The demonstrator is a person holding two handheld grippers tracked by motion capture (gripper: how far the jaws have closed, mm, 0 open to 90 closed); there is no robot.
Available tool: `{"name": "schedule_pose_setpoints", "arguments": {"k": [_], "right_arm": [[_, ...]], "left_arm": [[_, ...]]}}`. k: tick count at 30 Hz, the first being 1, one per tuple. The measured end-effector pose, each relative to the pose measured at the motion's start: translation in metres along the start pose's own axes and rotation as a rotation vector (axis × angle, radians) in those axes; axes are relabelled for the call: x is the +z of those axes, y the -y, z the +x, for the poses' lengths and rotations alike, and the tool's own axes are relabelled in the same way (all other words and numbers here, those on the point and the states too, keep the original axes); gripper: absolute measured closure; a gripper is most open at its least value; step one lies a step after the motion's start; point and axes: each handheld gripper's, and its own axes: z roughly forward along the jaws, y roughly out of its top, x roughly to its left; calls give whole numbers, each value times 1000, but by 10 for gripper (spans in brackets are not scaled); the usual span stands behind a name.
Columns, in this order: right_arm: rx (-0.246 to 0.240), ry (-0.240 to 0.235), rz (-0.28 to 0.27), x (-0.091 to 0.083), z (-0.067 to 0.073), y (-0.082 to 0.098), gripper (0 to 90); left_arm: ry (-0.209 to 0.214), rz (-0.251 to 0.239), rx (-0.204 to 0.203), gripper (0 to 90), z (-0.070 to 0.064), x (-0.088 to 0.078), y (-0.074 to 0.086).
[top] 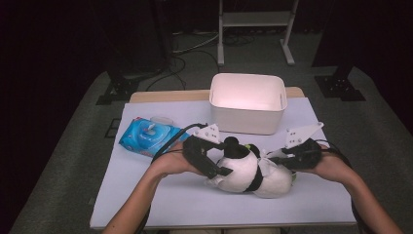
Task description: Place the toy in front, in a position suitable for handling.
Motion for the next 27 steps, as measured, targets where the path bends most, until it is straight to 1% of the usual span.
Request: {"name": "schedule_pose_setpoints", "arguments": {"k": [3,4,7,8,12,13,14,16,19,21,23,25,27], "right_arm": [[3,0,-3,-2,1,2,783],[11,-1,-4,-3,1,4,782],[20,3,-6,-6,1,8,782],[20,3,-8,-6,0,8,783],[28,4,-16,-8,0,12,783],[31,4,-15,-9,1,13,782],[31,4,-13,-9,1,13,782],[36,5,-17,-10,1,15,782],[39,1,-22,-11,2,17,782],[38,0,-22,-11,2,17,782],[39,-3,-23,-11,2,18,782],[38,-5,-23,-11,2,17,782],[40,-4,-20,-11,2,17,782]], "left_arm": [[7,3,-5,160,1,2,3],[21,0,-6,160,1,5,6],[32,-5,-14,159,1,9,7],[32,-5,-14,141,1,9,7],[47,-6,-20,136,1,17,10],[50,-16,-31,136,1,19,10],[54,-13,-28,134,1,20,11],[62,-17,-34,126,1,23,12],[77,-28,-50,112,1,27,15],[79,-30,-51,108,1,28,15],[93,-36,-51,103,1,30,16],[102,-39,-60,103,1,31,17],[102,-42,-60,116,2,31,18]]}}
